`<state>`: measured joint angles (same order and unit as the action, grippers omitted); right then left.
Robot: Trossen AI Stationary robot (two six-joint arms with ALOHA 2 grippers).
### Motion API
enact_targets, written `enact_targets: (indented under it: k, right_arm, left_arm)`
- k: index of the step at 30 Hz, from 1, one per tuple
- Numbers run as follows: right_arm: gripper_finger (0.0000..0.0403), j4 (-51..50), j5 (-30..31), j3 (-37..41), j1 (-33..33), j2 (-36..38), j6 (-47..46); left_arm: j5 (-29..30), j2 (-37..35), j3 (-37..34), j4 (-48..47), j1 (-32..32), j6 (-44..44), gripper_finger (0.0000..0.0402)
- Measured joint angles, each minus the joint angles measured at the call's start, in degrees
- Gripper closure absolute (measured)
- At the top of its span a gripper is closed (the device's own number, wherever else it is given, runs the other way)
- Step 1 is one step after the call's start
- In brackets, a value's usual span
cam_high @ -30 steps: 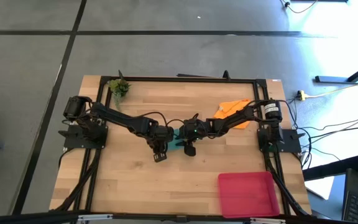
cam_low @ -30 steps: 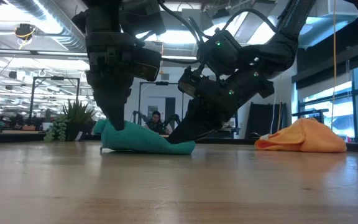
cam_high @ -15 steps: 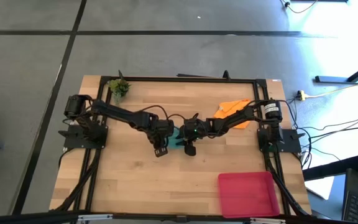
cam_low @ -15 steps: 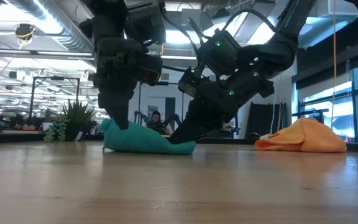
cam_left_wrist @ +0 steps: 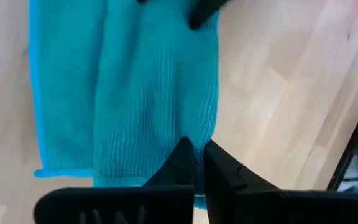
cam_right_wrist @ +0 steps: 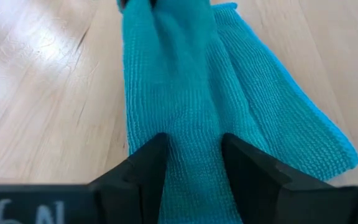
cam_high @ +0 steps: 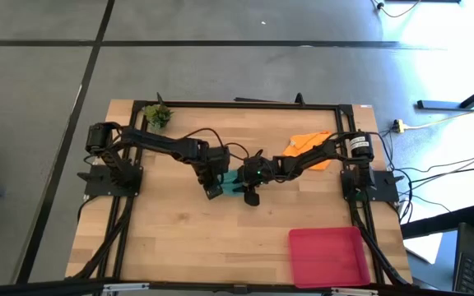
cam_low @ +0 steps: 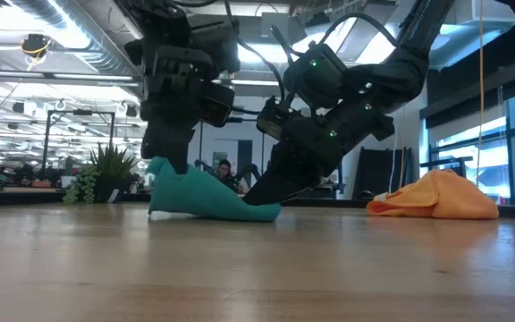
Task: Roll microfiber towels into tight, uniform cylinder then place into a basket
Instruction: Roll the blue microfiber cloth
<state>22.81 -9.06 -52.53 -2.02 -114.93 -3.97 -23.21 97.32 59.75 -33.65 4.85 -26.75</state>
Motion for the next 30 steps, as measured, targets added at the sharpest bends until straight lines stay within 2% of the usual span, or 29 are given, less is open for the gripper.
enact_targets:
  k: [8,19,30]
  right_arm:
    - [0.024,0.0,0.0,0.0,0.0,-0.1,0.0]
    - [0.024,0.0,-0.1,0.0,0.0,-0.1,0.0]
    - [0.024,0.0,0.0,0.0,0.0,-0.1,0.2]
  left_arm:
    - [0.2,0.1,0.0,-1.4,-1.1,0.3,0.0401]
    - [1.2,4.6,0.0,-2.0,0.4,3.1,0.0401]
    - [-0.9,3.4,0.1,-2.4,5.5,1.8,0.04]
